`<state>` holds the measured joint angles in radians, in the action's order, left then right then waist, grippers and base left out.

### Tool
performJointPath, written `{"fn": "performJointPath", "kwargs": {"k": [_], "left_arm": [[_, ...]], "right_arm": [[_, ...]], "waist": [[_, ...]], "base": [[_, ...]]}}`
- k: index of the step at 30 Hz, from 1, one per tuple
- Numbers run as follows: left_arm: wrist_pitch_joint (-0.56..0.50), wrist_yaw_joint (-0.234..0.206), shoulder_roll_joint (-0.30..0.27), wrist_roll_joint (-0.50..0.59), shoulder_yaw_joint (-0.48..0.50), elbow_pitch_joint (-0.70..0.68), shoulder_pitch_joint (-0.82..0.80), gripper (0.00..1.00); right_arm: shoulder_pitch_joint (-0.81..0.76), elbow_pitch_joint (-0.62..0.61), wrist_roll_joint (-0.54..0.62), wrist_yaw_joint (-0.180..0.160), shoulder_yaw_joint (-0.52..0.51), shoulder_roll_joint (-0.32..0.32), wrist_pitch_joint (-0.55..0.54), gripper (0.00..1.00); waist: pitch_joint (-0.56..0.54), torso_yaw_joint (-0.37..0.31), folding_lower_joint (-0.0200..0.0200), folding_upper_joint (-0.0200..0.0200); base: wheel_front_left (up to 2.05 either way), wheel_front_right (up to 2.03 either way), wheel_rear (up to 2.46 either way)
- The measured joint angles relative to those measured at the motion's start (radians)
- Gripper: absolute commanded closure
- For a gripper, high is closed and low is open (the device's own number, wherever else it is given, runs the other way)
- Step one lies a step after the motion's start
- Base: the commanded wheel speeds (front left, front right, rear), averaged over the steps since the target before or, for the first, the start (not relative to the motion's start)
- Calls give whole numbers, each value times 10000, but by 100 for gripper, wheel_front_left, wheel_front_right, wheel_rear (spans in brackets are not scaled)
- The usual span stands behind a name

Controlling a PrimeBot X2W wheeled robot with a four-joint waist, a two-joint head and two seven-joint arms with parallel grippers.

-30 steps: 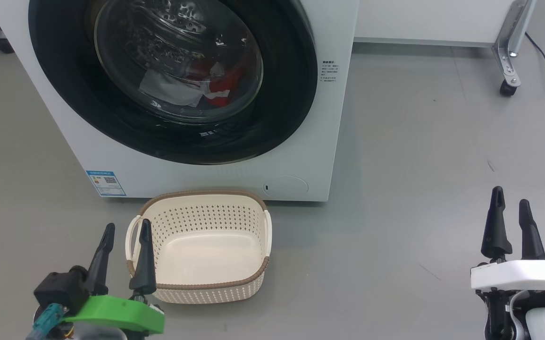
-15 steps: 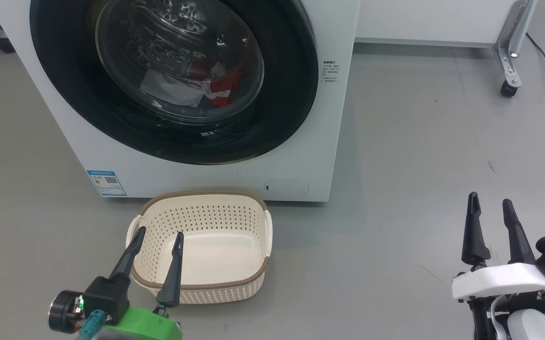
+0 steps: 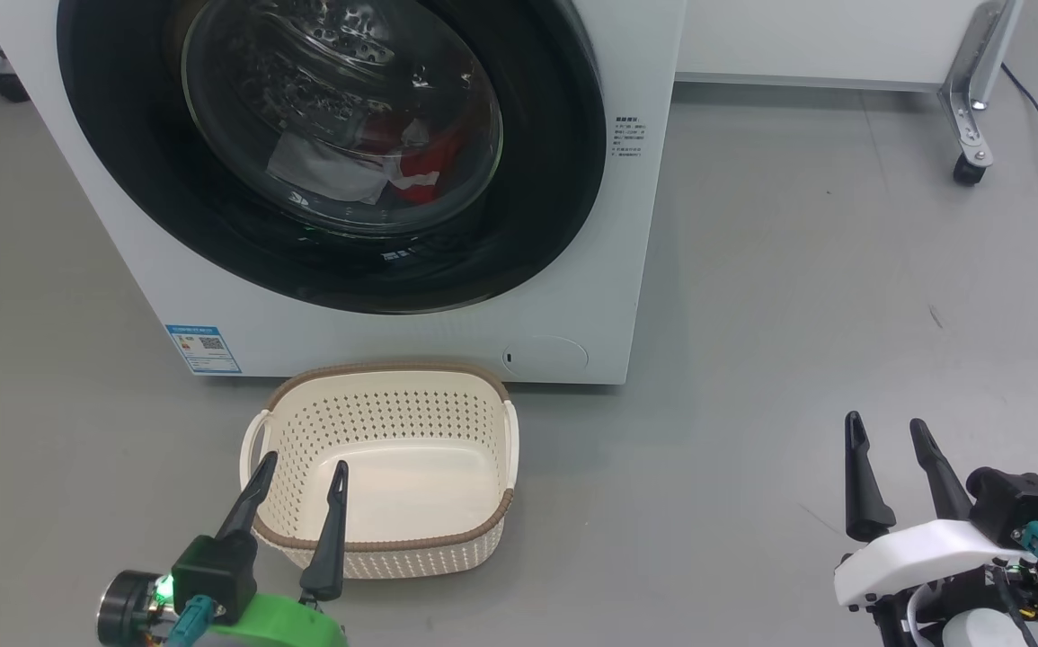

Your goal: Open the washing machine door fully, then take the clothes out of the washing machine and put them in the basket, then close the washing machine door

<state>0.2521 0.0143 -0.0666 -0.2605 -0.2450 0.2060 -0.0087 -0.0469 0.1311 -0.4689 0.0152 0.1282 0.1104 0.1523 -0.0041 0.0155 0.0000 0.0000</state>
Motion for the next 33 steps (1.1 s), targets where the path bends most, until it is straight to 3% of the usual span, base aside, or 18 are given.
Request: {"fn": "performJointPath", "kwargs": {"k": [33], "left_arm": [[0,-284,157,-359,182,767,6,0]], "right_arm": [[12,424,217,-6,341,17,-416,0]], "waist": [[-55,-37,0,0]], "base": [[0,0,0]]}}
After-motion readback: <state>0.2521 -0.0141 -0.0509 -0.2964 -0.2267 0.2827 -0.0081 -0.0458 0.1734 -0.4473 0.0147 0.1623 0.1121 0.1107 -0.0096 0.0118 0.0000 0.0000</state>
